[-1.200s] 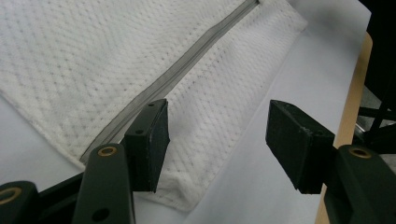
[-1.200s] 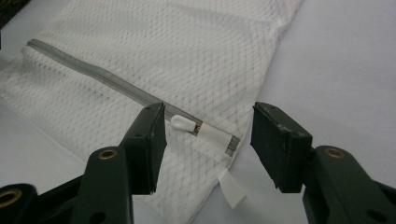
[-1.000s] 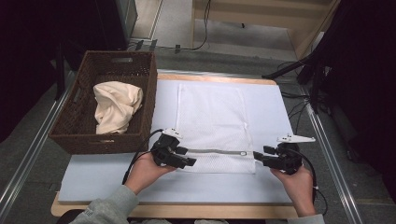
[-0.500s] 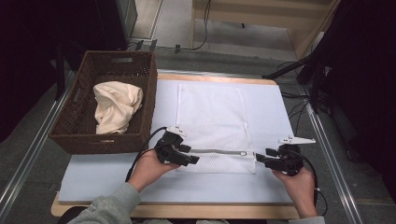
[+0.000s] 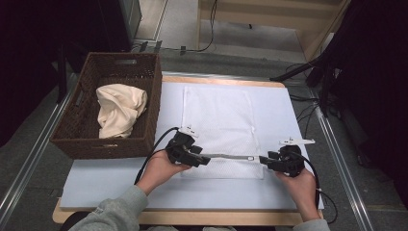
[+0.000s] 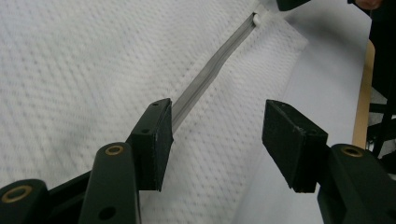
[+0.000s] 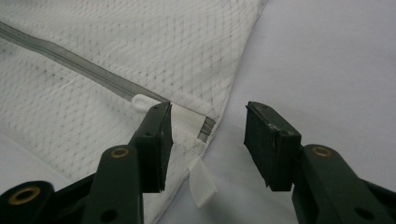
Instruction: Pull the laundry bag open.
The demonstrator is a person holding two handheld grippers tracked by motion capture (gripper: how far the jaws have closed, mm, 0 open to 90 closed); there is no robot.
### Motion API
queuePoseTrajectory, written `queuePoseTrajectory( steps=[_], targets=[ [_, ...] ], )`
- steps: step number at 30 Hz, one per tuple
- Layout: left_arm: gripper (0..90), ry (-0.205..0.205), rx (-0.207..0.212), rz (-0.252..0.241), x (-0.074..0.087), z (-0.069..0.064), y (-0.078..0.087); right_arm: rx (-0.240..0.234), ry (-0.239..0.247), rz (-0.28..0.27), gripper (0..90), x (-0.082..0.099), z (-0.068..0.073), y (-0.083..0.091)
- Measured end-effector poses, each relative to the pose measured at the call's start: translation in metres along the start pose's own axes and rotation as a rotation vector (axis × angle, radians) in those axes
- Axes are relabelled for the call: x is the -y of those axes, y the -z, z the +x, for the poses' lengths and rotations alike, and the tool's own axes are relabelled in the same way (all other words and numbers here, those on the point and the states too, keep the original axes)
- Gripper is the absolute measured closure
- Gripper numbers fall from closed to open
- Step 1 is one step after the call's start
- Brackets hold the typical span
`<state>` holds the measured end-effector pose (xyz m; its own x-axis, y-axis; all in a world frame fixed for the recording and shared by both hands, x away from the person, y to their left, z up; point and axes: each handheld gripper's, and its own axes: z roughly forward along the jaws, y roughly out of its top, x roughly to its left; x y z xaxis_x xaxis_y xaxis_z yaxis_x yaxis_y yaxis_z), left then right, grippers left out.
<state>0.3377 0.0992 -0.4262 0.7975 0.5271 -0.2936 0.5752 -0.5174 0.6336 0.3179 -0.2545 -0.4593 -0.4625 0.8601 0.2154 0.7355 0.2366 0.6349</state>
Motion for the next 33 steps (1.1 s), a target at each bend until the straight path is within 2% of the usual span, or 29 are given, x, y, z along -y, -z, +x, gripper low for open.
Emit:
queuePoseTrajectory(
  steps=[4,7,8,11,15,18,20,22,24,26,29,30,33],
  targets=[
    [43.3,0.006,0.011,0.004,-0.006,-0.001,-0.007,0.006,0.015,0.014,52.6,0.000,0.001,-0.006],
    [42.9,-0.018,0.020,0.008,-0.010,-0.004,-0.011,-0.001,0.011,0.035,50.7,-0.001,0.002,-0.012],
    [42.0,-0.030,0.027,0.008,-0.012,-0.004,-0.012,0.007,0.024,0.043,50.1,-0.001,0.004,-0.016],
    [41.3,-0.051,0.035,0.000,-0.016,-0.005,-0.016,0.010,0.031,0.039,50.2,-0.002,0.005,-0.017],
    [40.5,-0.036,0.070,-0.018,-0.016,-0.003,-0.019,0.033,0.049,0.036,51.6,-0.002,0.008,-0.019],
    [38.7,-0.047,0.076,-0.017,-0.016,-0.003,-0.017,0.066,0.066,0.038,54.3,-0.003,0.014,-0.021],
    [39.0,-0.038,0.085,-0.019,-0.016,-0.003,-0.017,0.071,0.070,0.037,55.1,-0.003,0.015,-0.022],
    [39.2,-0.045,0.081,-0.022,-0.015,-0.005,-0.017,0.083,0.082,0.037,58.0,-0.003,0.017,-0.022],
    [38.2,-0.051,0.077,-0.013,-0.015,-0.006,-0.018,0.070,0.083,0.037,66.2,-0.002,0.019,-0.022],
    [37.7,-0.051,0.074,-0.016,-0.014,-0.006,-0.018,0.066,0.083,0.041,70.1,-0.002,0.020,-0.023],
    [37.7,-0.044,0.071,-0.014,-0.014,-0.006,-0.018,0.033,0.056,0.050,78.1,-0.004,0.019,-0.023],
    [37.7,-0.047,0.070,-0.013,-0.014,-0.005,-0.018,0.002,0.046,0.060,84.8,-0.005,0.019,-0.024],
    [38.0,-0.048,0.059,-0.019,-0.013,-0.006,-0.017,-0.005,0.029,0.071,85.3,-0.007,0.020,-0.025]
  ],
)
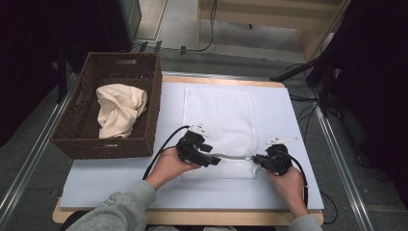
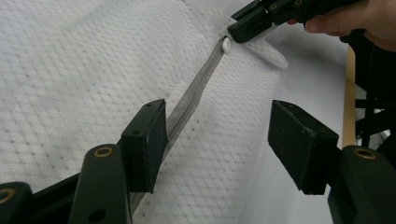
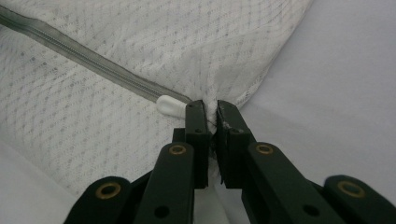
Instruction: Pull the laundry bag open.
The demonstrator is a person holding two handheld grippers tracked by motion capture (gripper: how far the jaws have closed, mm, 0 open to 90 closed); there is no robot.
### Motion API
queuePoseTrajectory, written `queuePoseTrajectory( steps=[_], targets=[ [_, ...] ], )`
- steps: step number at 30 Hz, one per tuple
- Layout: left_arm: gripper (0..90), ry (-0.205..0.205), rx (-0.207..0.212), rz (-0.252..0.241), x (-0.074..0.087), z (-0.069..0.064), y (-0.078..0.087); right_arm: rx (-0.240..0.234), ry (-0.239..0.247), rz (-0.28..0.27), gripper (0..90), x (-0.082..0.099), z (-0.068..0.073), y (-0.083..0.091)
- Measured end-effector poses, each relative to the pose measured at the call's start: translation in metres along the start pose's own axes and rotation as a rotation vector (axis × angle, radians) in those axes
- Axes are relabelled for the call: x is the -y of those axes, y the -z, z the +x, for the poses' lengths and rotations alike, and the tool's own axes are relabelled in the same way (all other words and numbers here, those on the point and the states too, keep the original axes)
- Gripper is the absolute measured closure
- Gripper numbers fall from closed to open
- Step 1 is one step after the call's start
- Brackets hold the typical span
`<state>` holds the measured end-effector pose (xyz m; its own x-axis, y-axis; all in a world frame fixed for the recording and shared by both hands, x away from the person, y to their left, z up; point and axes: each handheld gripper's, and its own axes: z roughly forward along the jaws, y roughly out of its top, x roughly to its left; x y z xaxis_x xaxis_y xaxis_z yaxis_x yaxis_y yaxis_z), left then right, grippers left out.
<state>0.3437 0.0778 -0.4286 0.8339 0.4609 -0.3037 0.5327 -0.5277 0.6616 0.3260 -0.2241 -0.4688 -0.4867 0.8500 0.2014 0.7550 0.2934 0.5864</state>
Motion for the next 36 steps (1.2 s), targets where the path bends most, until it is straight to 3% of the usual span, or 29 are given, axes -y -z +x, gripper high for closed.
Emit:
queuePoseTrajectory(
  steps=[3,7,12,16,19,24,27,36],
  targets=[
    [42.4,0.004,0.009,-0.014,0.000,-0.001,0.002,-0.028,-0.047,0.027,85.8,-0.005,-0.003,0.001],
    [43.5,0.003,0.017,-0.029,0.001,-0.002,0.005,-0.043,-0.060,0.020,85.8,-0.007,-0.004,0.005],
    [35.7,0.037,0.048,-0.041,0.001,-0.001,0.006,-0.076,-0.081,-0.005,85.8,-0.010,-0.004,0.014],
    [31.8,0.026,0.094,-0.066,0.000,-0.004,0.008,-0.092,-0.086,-0.010,85.8,-0.013,0.001,0.019],
    [30.4,-0.004,0.085,-0.055,-0.001,-0.008,0.007,-0.102,-0.077,-0.021,85.8,-0.014,0.005,0.022],
    [30.6,-0.012,0.074,-0.043,-0.001,-0.011,0.004,-0.114,-0.070,-0.024,85.9,-0.016,0.012,0.024],
    [39.7,-0.034,0.065,-0.038,-0.001,-0.014,0.005,-0.114,-0.056,-0.025,86.0,-0.018,0.017,0.024],
    [59.3,-0.009,0.082,-0.045,0.000,-0.013,0.008,-0.155,-0.040,-0.053,86.0,-0.022,0.029,0.025]
  ],
)
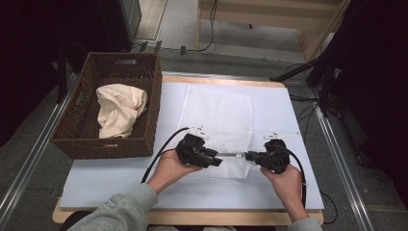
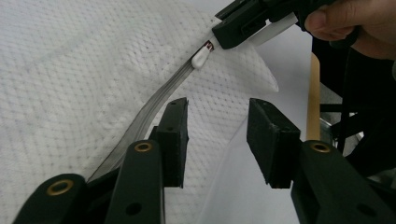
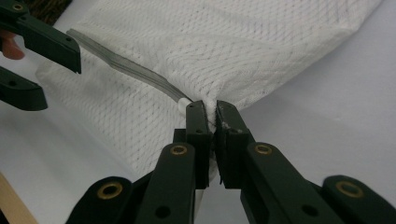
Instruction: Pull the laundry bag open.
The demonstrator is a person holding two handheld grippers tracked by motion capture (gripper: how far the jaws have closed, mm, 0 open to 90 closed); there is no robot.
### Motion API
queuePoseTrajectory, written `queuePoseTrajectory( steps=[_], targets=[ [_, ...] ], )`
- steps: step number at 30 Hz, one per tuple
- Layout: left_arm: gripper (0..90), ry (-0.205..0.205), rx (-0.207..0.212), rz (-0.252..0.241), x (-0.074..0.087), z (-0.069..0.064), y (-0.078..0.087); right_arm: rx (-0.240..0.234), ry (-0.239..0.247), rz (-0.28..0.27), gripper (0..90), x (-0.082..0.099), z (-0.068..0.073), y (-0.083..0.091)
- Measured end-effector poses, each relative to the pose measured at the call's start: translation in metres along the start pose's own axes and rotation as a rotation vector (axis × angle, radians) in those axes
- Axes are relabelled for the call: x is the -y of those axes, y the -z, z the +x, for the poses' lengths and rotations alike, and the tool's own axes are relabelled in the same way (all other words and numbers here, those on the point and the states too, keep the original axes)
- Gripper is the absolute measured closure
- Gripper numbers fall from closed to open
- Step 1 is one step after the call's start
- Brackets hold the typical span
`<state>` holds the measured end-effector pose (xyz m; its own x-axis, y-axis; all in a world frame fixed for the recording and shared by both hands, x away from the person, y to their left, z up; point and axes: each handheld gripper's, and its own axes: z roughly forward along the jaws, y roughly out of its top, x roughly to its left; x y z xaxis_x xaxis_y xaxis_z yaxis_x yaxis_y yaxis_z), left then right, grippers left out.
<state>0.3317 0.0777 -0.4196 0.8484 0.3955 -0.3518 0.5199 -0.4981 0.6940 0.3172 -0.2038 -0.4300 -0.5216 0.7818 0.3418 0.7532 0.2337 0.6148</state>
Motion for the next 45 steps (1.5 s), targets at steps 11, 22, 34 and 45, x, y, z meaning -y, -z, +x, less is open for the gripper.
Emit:
queuePoseTrajectory(
  steps=[11,22,34,45],
  targets=[
    [63.1,0.015,0.006,0.027,0.002,0.001,-0.005,-0.036,0.032,-0.005,85.9,-0.004,0.016,-0.007],
    [65.5,0.033,0.001,0.061,0.003,0.005,-0.008,-0.069,0.067,-0.007,85.9,-0.008,0.032,-0.013],
    [65.4,0.042,-0.012,0.091,0.008,0.011,-0.015,-0.112,0.088,-0.009,85.9,-0.009,0.043,-0.016],
    [71.6,0.036,-0.002,0.102,0.008,0.008,-0.018,-0.101,0.137,0.024,85.9,-0.009,0.055,-0.025]
  ],
)
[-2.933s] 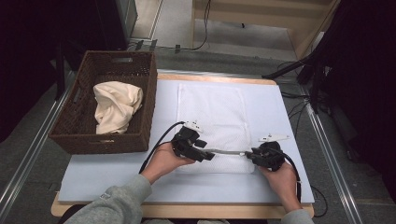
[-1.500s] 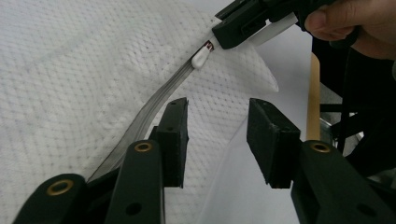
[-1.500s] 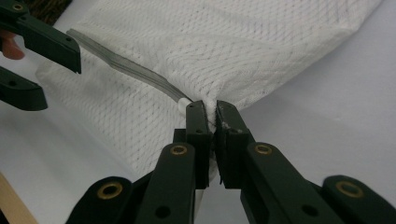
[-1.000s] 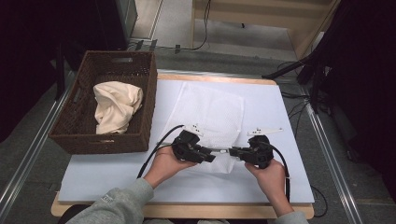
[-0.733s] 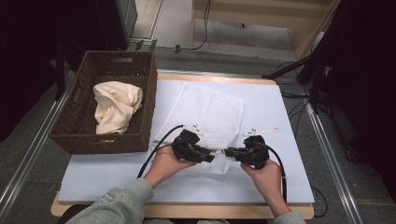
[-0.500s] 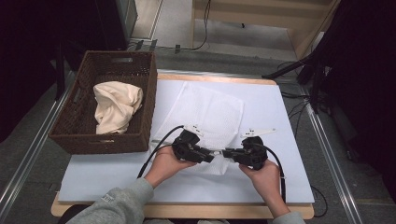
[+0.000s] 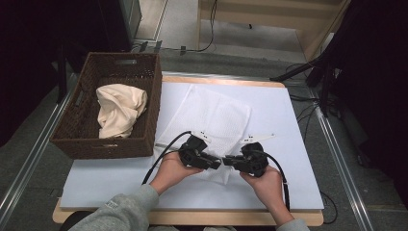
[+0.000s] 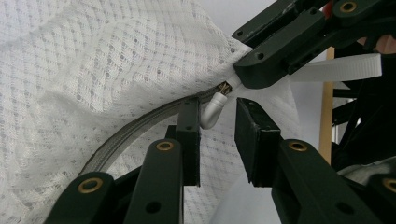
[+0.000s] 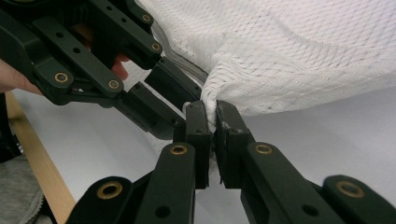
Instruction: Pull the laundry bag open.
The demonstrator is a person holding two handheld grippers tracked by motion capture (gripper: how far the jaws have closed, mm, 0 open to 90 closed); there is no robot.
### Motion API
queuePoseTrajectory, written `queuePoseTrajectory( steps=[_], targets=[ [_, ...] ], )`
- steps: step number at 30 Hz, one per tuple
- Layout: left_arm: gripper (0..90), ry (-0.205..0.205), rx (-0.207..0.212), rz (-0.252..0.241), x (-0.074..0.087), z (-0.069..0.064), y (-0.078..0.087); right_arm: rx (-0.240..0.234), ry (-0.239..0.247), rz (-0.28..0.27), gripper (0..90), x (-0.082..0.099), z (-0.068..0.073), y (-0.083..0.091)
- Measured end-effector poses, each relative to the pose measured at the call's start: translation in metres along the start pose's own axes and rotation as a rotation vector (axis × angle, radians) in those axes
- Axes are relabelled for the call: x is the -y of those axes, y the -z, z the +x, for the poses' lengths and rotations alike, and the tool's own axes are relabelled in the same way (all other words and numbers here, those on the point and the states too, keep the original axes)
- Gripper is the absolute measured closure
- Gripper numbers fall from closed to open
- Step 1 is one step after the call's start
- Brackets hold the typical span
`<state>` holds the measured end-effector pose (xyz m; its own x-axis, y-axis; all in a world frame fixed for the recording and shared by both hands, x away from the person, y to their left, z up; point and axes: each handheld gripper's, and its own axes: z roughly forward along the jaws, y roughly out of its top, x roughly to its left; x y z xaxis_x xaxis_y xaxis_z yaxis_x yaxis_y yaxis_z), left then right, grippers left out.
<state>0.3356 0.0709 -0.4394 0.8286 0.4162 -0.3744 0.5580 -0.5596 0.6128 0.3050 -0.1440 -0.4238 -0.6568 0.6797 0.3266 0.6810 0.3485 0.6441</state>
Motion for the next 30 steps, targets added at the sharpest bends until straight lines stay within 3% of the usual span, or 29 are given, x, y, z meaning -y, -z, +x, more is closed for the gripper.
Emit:
queuePoseTrajectory(
  steps=[6,16,24,30],
  targets=[
    [76.5,-0.007,0.006,0.002,-0.001,-0.004,-0.001,0.000,-0.001,-0.005,85.8,0.000,0.000,0.000],
    [85.2,-0.013,-0.031,-0.008,-0.001,-0.008,0.000,-0.006,0.002,-0.002,85.9,-0.001,0.002,-0.001],
    [86.8,-0.016,-0.034,-0.014,-0.007,-0.013,0.007,-0.008,0.029,-0.030,85.9,-0.002,0.002,0.006],
    [87.0,-0.009,-0.035,-0.003,-0.008,-0.011,0.006,0.005,0.036,-0.017,86.2,-0.003,0.003,0.006]
  ],
)
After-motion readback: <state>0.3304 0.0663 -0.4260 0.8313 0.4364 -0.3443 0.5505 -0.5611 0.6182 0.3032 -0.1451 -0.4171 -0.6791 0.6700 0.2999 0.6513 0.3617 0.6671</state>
